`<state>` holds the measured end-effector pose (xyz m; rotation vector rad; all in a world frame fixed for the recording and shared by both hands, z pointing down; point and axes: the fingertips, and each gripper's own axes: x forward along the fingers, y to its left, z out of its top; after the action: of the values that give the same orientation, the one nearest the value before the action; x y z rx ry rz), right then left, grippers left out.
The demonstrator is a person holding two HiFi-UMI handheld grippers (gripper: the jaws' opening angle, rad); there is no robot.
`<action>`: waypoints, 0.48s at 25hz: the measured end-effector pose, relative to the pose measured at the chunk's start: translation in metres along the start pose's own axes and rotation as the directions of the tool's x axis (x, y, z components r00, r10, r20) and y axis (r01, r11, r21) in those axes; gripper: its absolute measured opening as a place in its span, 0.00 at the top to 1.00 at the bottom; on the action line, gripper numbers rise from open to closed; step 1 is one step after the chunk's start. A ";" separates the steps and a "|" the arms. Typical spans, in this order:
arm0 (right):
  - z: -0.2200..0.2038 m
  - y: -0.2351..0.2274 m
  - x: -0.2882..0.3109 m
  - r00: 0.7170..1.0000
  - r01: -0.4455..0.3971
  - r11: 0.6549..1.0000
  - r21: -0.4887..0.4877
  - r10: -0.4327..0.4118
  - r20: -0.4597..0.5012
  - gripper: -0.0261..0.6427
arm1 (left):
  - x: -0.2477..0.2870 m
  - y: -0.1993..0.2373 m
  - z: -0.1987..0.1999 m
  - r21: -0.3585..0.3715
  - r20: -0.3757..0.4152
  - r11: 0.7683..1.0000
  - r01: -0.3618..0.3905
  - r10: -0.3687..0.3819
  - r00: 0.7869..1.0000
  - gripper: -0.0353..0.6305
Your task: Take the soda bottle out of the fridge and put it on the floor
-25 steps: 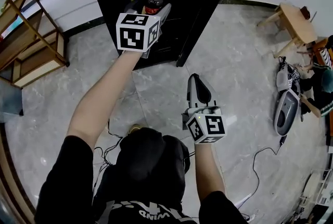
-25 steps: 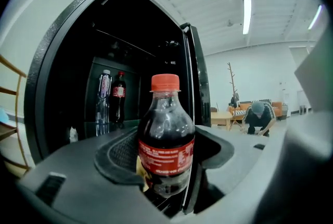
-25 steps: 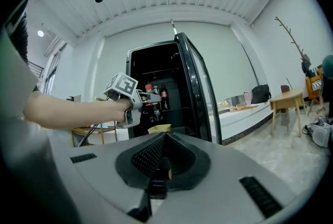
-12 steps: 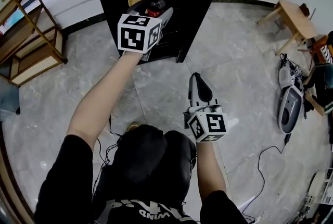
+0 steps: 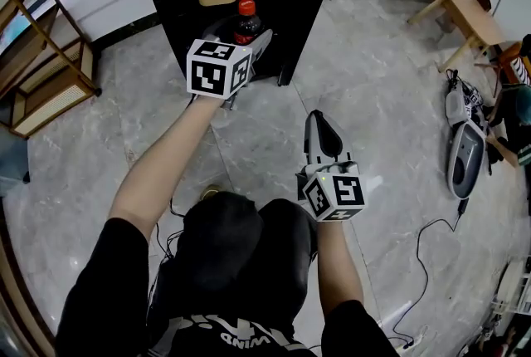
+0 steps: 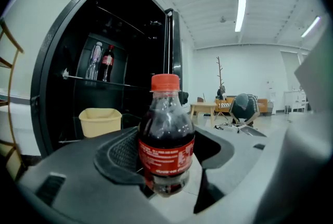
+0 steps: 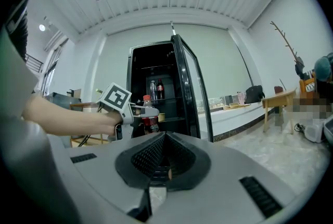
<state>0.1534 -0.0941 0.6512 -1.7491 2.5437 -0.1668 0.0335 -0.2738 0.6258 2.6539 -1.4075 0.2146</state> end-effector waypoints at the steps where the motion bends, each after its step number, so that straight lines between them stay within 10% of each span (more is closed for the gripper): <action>1: -0.005 -0.001 0.000 1.000 -0.002 1.000 0.000 0.002 -0.004 0.93 | 0.001 -0.001 -0.010 -0.003 -0.006 1.000 0.003 -0.003 1.000 0.49; 12: -0.072 -0.011 0.002 0.998 0.008 1.000 0.014 -0.007 -0.057 0.93 | 0.017 -0.010 -0.120 -0.047 -0.077 0.998 0.042 -0.046 0.996 0.49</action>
<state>0.1556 -0.0956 0.7242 -1.7750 2.5685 -0.2380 0.0438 -0.2602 0.7464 2.6069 -1.3136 0.2747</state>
